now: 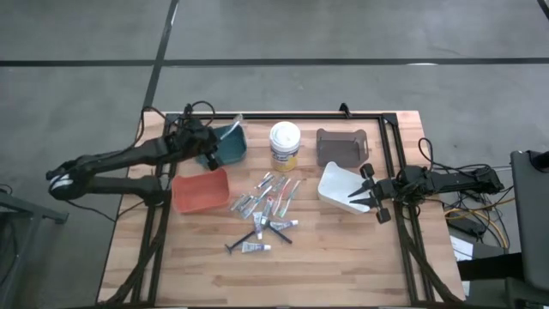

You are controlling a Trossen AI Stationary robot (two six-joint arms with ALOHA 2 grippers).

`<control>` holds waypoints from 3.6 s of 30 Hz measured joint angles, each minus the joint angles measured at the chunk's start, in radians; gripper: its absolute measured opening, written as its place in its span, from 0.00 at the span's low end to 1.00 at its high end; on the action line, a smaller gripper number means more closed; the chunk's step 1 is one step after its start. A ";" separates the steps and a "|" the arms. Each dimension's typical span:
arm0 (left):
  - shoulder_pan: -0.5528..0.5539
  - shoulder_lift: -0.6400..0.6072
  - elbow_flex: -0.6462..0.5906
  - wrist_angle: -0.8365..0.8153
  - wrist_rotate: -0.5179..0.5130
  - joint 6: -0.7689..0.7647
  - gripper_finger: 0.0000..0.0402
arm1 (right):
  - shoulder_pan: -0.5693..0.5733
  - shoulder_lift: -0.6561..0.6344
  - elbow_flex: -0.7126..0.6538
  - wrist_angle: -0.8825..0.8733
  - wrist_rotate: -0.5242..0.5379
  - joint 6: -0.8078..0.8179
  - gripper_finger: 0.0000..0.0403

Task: Pick & Place Travel size toiletries
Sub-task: Put the bottom blue toothbrush into the blue bin, then put the blue toothbrush into the blue bin

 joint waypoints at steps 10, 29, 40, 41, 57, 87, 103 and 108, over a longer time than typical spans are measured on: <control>0.021 0.063 -0.102 0.128 0.000 0.061 0.08 | 0.000 0.000 0.000 0.000 0.000 0.000 0.20; 0.022 0.067 -0.151 0.215 -0.120 0.080 0.22 | 0.000 0.000 0.000 0.000 0.000 0.000 0.17; 0.022 0.064 -0.151 0.229 -0.139 0.074 0.36 | 0.000 0.000 0.000 0.000 0.000 0.000 0.20; 0.021 0.060 -0.151 0.229 -0.138 0.074 0.36 | 0.000 0.000 0.000 0.000 0.000 0.000 0.20; -0.054 0.034 -0.101 0.269 0.082 0.053 0.37 | 0.000 0.000 0.000 0.000 0.000 0.000 0.17; -0.503 0.145 -0.080 0.416 0.110 -0.002 0.37 | 0.000 0.000 0.000 0.000 0.000 0.000 0.17; -0.582 0.496 0.072 0.418 0.110 -0.200 0.37 | 0.000 0.000 0.000 0.000 0.000 0.000 0.21; -0.582 0.583 0.109 0.399 0.073 -0.317 0.37 | 0.000 0.000 0.000 0.000 0.000 0.000 0.19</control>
